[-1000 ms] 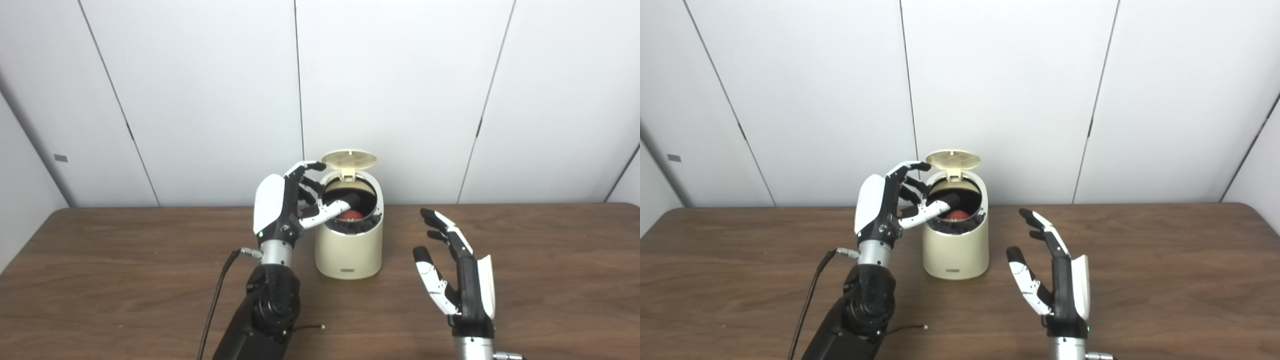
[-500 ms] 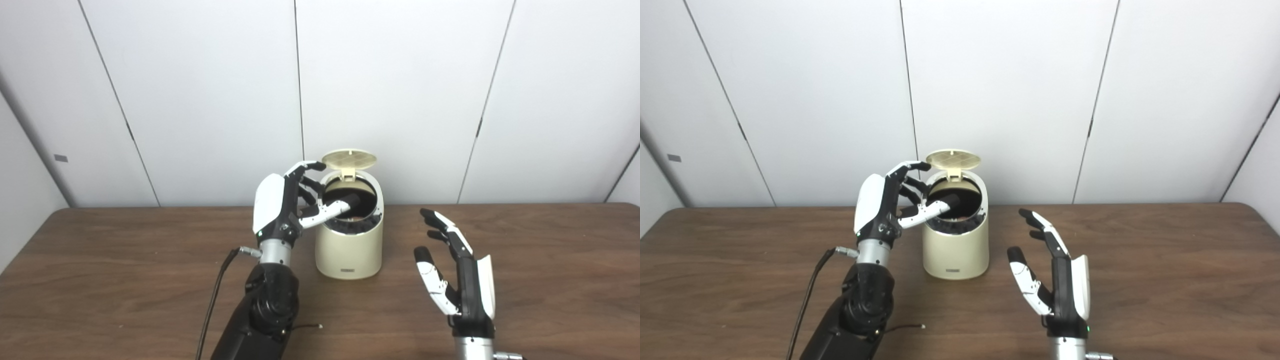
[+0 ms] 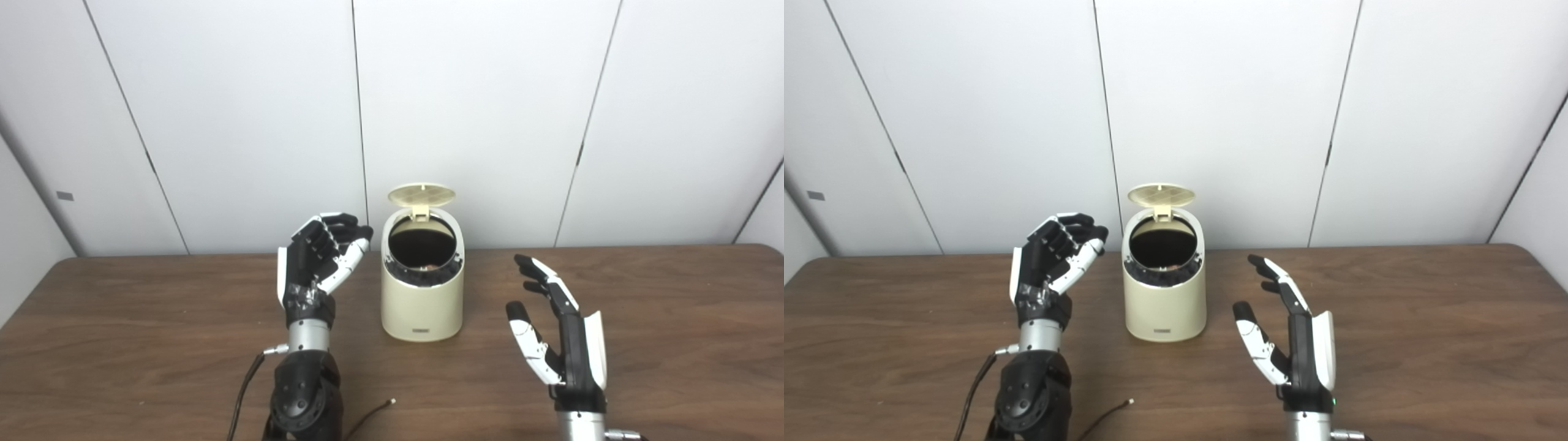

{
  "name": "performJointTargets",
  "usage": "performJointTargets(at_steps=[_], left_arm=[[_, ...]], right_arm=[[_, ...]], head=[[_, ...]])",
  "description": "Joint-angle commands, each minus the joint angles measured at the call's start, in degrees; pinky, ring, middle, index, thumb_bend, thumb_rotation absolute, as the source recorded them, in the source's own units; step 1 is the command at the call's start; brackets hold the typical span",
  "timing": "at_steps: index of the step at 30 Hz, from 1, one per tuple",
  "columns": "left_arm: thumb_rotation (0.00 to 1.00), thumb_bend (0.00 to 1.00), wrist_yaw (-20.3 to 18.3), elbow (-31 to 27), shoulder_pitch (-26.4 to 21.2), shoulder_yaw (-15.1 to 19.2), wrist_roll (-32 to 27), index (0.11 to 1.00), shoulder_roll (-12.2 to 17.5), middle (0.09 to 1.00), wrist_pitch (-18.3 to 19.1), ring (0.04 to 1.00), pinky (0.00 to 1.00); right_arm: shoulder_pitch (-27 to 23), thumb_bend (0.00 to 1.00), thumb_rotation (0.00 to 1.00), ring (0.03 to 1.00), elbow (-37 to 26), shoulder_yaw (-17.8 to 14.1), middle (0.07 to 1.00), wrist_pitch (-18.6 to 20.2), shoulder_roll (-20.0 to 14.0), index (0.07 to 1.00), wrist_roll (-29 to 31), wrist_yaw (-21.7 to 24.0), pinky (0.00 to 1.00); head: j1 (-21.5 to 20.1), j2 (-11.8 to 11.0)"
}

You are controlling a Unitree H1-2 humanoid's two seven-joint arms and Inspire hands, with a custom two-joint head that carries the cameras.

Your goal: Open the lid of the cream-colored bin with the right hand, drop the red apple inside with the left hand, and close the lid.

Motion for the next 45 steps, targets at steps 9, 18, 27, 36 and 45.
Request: performJointTargets(at_steps=[9,18,27,36,45], left_arm=[[0.06,0.51,-3.6,-14.0,3.68,1.01,-6.26,0.481,0.89,0.525,4.35,0.558,0.57],[0.08,0.48,-4.12,-15.81,7.57,2.09,-0.81,0.495,4.44,0.615,-1.55,0.608,0.53],[0.08,0.48,-3.9,-11.74,8.14,2.68,2.53,0.495,5.83,0.619,-5.88,0.615,0.54],[0.38,0.37,-3.14,-10.92,8.08,2.68,3.04,0.541,4.56,0.613,-6.64,0.617,0.55],[0.81,0.3,-0.95,-11.89,8.96,3.12,4.66,0.622,3.23,0.644,-4.73,0.646,0.57]], right_arm=[[-2.17,0.28,0.77,0.794,-0.1,0.09,0.801,-2.84,-1.01,0.79,1.49,-0.08,0.72],[-3.56,0.35,0.86,0.784,-6.67,-0.68,0.8,1.02,-2.71,0.788,-3.94,0.38,0.68],[-12.18,0.59,0.99,0.917,-18.33,1.84,0.913,13.26,-6.86,0.902,-18.78,10.74,0.84],[-21.33,0.7,0.97,1.0,-23.3,4.25,0.973,23.08,-9.06,0.962,-26.63,25.11,0.99],[-25.69,0.72,0.97,0.977,-21.36,6.59,0.935,25.04,-10.47,0.92,-28.79,29.42,0.93]], head=[[-0.19,-0.01],[-0.49,-0.32],[-1.41,-0.25],[-1.71,-0.55],[-1.76,0.15]])
